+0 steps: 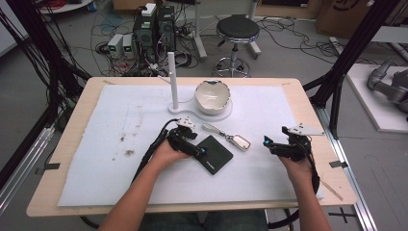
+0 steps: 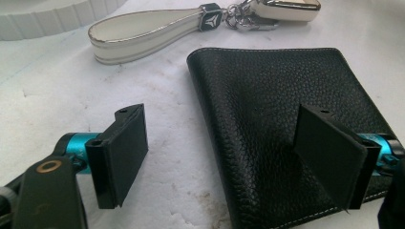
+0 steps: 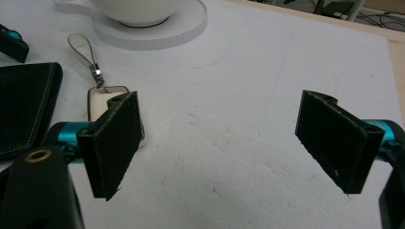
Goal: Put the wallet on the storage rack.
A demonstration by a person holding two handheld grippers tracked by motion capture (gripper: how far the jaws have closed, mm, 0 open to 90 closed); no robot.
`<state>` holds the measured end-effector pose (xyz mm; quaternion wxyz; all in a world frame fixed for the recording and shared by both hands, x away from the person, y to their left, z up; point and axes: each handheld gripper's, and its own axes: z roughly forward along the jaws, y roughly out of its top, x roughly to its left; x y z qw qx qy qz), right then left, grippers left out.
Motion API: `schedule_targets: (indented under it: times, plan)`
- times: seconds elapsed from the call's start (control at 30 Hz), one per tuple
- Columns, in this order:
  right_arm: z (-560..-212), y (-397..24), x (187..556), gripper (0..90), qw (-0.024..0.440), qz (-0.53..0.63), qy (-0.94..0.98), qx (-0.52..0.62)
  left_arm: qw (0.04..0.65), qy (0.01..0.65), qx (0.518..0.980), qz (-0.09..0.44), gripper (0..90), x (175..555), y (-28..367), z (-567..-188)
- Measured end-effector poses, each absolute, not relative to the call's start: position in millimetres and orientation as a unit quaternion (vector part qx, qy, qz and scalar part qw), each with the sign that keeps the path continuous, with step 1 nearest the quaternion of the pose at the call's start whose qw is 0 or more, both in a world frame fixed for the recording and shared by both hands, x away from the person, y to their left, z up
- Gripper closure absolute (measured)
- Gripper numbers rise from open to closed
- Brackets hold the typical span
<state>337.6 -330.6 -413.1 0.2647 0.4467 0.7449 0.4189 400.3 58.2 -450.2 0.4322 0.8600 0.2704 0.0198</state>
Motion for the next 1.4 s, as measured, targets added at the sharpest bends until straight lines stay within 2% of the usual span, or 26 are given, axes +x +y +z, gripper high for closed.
schedule_targets:
  times: [0.13,0.23,0.43,0.57,0.77,1.0,1.4]
  plan:
    - [-414,-330,338,16.2,0.265,0.415,0.748,0.446,0.428,0.259,0.866,0.016,28.3,397,57,-449]
    - [-414,-329,338,16.2,0.266,0.414,0.748,0.445,0.434,0.250,0.866,-0.001,45.2,396,58,-448]
    - [-413,-327,336,16.2,0.267,0.411,0.751,0.443,0.445,0.255,0.858,-0.018,53.3,395,59,-451]
    - [-413,-327,336,16.2,0.269,0.410,0.752,0.441,0.445,0.257,0.858,-0.007,68.7,394,60,-448]
    - [-413,-327,335,16.2,0.270,0.409,0.751,0.442,0.447,0.251,0.859,0.009,78.3,392,60,-443]
    - [-414,-326,336,16.2,0.270,0.408,0.753,0.441,0.483,0.256,0.837,-0.003,81.0,390,64,-433]
    - [-413,-328,335,16.2,0.273,0.409,0.751,0.440,0.501,0.227,0.833,0.059,82.2,382,69,-379]
